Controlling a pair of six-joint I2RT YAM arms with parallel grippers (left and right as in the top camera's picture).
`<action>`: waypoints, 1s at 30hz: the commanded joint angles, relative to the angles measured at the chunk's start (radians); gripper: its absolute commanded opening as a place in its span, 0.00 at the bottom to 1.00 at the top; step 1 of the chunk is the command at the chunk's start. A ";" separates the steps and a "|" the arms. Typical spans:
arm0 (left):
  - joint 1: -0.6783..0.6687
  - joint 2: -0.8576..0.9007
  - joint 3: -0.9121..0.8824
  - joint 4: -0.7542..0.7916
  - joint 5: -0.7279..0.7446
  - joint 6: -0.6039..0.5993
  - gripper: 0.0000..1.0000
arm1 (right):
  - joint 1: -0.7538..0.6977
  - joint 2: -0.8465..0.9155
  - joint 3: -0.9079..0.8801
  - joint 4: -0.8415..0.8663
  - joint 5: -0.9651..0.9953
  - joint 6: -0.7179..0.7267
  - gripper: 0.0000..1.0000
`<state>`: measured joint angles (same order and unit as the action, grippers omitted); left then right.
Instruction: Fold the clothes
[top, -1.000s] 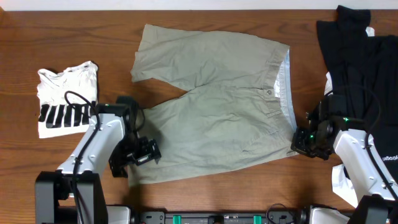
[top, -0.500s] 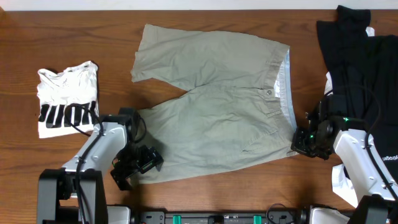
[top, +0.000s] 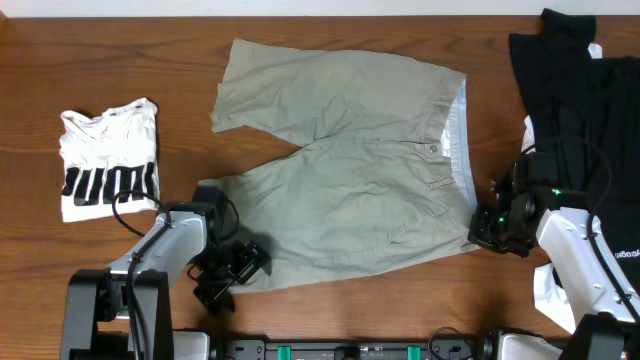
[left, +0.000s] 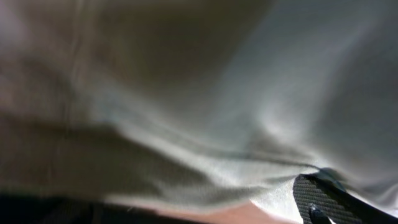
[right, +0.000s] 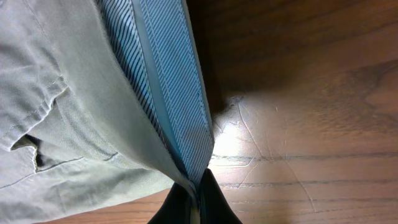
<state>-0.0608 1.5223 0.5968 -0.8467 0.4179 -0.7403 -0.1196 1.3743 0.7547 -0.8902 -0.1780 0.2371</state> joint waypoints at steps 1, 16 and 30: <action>0.003 0.000 -0.006 0.040 -0.021 -0.024 0.99 | -0.006 -0.005 0.010 -0.006 0.017 -0.015 0.01; 0.004 0.000 -0.006 0.046 -0.204 -0.029 0.79 | -0.006 -0.005 0.010 -0.012 0.017 -0.018 0.01; 0.004 0.000 -0.006 0.052 -0.226 -0.028 0.13 | -0.006 -0.005 0.010 -0.012 0.017 -0.017 0.01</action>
<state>-0.0620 1.5021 0.6144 -0.8116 0.3584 -0.7662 -0.1192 1.3743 0.7547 -0.9051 -0.1932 0.2295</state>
